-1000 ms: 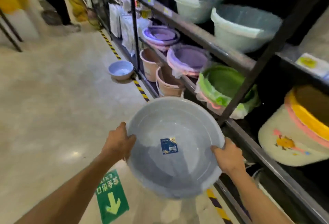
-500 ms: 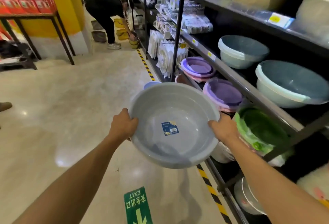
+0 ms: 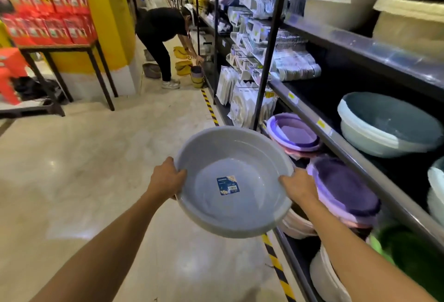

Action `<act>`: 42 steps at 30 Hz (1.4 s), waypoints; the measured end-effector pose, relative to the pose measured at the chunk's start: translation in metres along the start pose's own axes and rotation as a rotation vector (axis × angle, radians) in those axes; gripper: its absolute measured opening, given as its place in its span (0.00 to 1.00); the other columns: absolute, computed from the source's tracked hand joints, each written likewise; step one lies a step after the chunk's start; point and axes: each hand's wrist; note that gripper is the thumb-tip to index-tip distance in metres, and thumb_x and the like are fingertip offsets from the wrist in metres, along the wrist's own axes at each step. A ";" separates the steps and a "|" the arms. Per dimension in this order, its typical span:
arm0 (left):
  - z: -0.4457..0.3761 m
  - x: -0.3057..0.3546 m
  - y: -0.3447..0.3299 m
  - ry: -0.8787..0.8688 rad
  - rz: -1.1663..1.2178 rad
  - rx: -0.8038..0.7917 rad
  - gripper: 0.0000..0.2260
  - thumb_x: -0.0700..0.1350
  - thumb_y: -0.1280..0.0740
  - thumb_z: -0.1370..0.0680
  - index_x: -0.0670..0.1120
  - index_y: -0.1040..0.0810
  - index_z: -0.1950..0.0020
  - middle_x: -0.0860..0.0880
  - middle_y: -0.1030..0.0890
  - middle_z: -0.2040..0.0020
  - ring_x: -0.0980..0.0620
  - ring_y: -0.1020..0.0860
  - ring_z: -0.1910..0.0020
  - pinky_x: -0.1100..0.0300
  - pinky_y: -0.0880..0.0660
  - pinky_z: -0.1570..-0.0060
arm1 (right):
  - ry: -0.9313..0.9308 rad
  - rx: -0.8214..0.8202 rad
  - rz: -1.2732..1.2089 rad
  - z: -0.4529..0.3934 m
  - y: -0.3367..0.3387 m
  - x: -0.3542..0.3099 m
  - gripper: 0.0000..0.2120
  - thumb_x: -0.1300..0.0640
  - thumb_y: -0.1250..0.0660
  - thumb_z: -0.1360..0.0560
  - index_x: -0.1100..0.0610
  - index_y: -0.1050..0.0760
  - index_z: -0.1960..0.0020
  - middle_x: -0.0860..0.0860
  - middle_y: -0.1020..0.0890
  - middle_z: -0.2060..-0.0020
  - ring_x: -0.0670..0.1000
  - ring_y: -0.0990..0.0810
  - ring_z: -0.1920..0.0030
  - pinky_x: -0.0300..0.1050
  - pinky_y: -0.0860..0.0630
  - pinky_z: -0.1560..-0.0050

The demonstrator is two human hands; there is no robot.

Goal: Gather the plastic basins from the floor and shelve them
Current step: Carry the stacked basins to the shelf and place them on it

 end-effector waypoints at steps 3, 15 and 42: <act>-0.058 0.016 0.005 0.000 -0.003 0.011 0.14 0.48 0.35 0.21 0.40 0.28 0.41 0.41 0.22 0.53 0.42 0.19 0.67 0.57 0.24 0.80 | -0.014 -0.013 -0.018 -0.056 -0.007 -0.031 0.23 0.51 0.32 0.31 0.57 0.23 0.38 0.58 0.19 0.49 0.60 0.23 0.53 0.53 0.24 0.48; -0.313 0.030 -0.013 0.012 -0.022 -0.046 0.09 0.46 0.35 0.25 0.41 0.29 0.51 0.41 0.20 0.61 0.41 0.19 0.76 0.56 0.24 0.81 | -0.048 -0.024 -0.019 -0.247 -0.089 -0.115 0.12 0.53 0.33 0.29 0.55 0.22 0.47 0.56 0.19 0.54 0.60 0.24 0.55 0.49 0.29 0.55; -0.811 -0.005 -0.227 -0.003 -0.225 -0.258 0.10 0.46 0.36 0.20 0.41 0.35 0.50 0.42 0.23 0.61 0.33 0.20 0.56 0.52 0.34 0.63 | -0.369 -0.050 0.052 -0.653 -0.343 -0.116 0.16 0.53 0.33 0.25 0.55 0.24 0.39 0.61 0.17 0.50 0.63 0.21 0.52 0.53 0.24 0.53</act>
Point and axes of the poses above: each hand's wrist, its own z-axis away from the middle knuckle, its own y-axis out of the back of the hand, x = y × z
